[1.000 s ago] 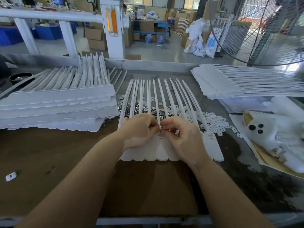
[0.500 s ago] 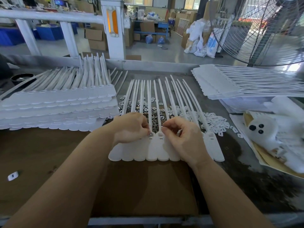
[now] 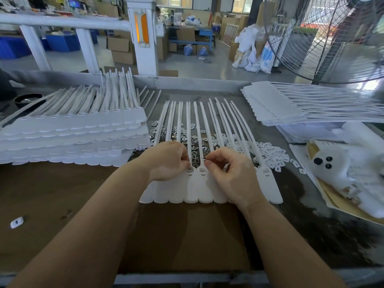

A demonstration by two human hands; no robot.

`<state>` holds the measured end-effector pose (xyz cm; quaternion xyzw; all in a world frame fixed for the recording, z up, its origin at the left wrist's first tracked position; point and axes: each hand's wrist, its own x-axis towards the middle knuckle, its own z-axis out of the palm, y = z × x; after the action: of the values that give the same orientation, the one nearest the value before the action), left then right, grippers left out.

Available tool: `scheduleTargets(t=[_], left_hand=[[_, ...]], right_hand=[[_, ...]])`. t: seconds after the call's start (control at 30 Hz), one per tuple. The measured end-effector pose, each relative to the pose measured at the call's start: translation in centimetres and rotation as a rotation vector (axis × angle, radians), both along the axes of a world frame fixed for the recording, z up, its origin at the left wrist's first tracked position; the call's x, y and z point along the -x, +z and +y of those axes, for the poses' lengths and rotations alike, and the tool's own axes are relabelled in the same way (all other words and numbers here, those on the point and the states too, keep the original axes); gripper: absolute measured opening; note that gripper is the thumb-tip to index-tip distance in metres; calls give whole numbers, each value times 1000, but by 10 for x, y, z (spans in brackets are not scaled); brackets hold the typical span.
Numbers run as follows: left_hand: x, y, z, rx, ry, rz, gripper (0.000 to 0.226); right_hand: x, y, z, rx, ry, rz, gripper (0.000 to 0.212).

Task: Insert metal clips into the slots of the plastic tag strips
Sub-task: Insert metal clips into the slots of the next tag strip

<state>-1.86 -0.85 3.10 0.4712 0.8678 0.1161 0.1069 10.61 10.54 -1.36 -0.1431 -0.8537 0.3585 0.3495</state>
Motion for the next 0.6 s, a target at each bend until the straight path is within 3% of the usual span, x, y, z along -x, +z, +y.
scheduleTargets(t=[0.27,0.43,0.6], left_hand=[[0,3,0,-9,1,-27,9],[0,1,-2,-103,80,-70,19],[2,-1,0,-278,190,-152,9]], right_hand=[[0,1,-1,-15,2,-5,6],[0,2,-1,-18,-8,-13,7],[-1,3,-3,-9,-23,-16,7]])
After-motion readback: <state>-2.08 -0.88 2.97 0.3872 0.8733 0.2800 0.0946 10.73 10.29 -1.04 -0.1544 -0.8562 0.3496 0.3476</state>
